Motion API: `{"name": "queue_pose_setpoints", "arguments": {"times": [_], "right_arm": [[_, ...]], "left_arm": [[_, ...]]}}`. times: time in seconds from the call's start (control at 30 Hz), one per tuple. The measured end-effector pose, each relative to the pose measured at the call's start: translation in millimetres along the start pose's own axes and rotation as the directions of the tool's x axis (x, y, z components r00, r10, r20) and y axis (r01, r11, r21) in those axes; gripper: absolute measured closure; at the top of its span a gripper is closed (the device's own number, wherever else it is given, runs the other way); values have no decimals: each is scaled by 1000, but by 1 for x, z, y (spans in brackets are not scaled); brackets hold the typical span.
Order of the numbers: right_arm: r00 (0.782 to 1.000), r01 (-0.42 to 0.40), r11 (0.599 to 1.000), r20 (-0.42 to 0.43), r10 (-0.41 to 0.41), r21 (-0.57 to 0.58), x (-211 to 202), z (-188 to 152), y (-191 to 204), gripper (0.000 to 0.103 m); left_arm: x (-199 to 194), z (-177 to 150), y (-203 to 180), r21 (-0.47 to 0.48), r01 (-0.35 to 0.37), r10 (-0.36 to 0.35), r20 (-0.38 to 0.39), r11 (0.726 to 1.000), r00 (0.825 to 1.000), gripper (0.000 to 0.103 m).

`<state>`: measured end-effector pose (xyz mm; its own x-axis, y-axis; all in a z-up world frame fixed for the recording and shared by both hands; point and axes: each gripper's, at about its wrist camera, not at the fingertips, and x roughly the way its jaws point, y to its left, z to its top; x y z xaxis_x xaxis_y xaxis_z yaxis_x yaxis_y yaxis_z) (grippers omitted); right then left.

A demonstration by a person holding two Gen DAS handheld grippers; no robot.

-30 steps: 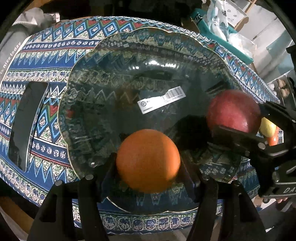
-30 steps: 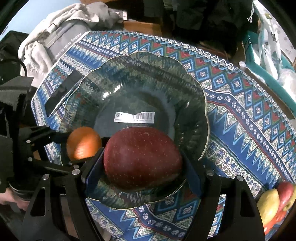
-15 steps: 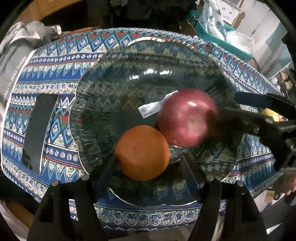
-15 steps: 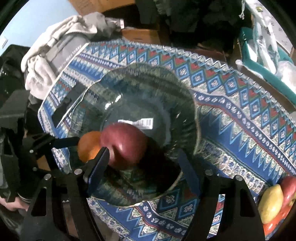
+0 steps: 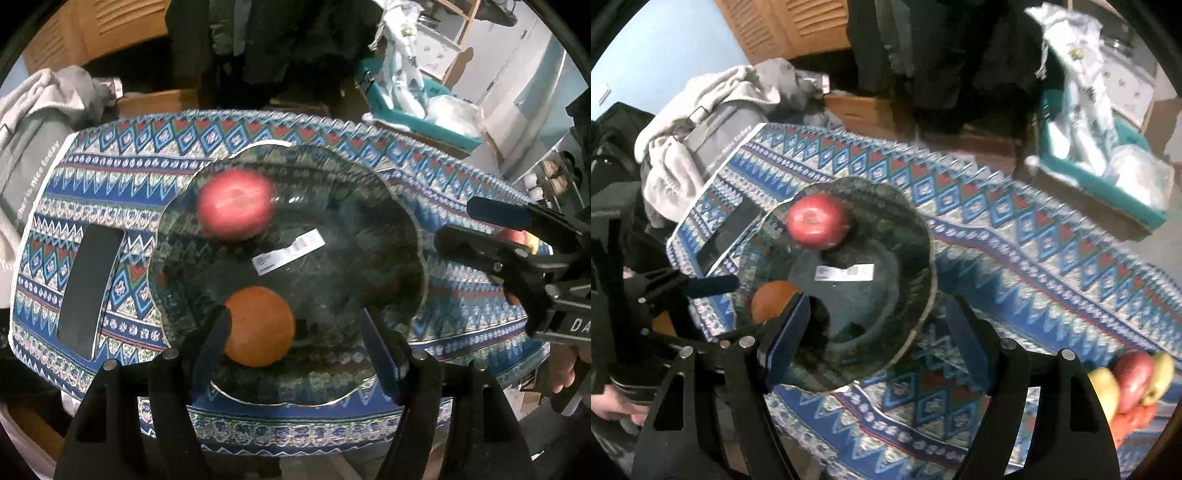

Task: Organize fruits
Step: 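Open the right tool to drop the mango into the bowl while the left tool releases the orange, then move both empty tools back to the fruit pile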

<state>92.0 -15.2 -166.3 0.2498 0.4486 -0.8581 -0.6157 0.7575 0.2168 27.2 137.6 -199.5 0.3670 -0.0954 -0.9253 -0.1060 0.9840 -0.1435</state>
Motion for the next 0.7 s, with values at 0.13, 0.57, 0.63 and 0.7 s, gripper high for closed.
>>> {"name": "queue_pose_setpoints", "arguments": {"times": [0.13,0.57,0.63,0.7], "right_arm": [[998,54,998,27,-53,-13,-17,-3,-6,26],[989,112,993,88,-116,45,-70,-22,-40,26],[988,119,991,94,-123,54,-77,-26,-44,25],[986,128,990,97,-134,63,-85,-31,-50,25]], "left_arm": [[-10,4,-16,14,27,-27,16,1000,1000,30],[-37,10,-63,99,57,-65,74,993,995,27],[-40,11,-68,110,57,-66,81,992,995,27],[-44,11,-75,124,56,-67,90,991,994,27]]}}
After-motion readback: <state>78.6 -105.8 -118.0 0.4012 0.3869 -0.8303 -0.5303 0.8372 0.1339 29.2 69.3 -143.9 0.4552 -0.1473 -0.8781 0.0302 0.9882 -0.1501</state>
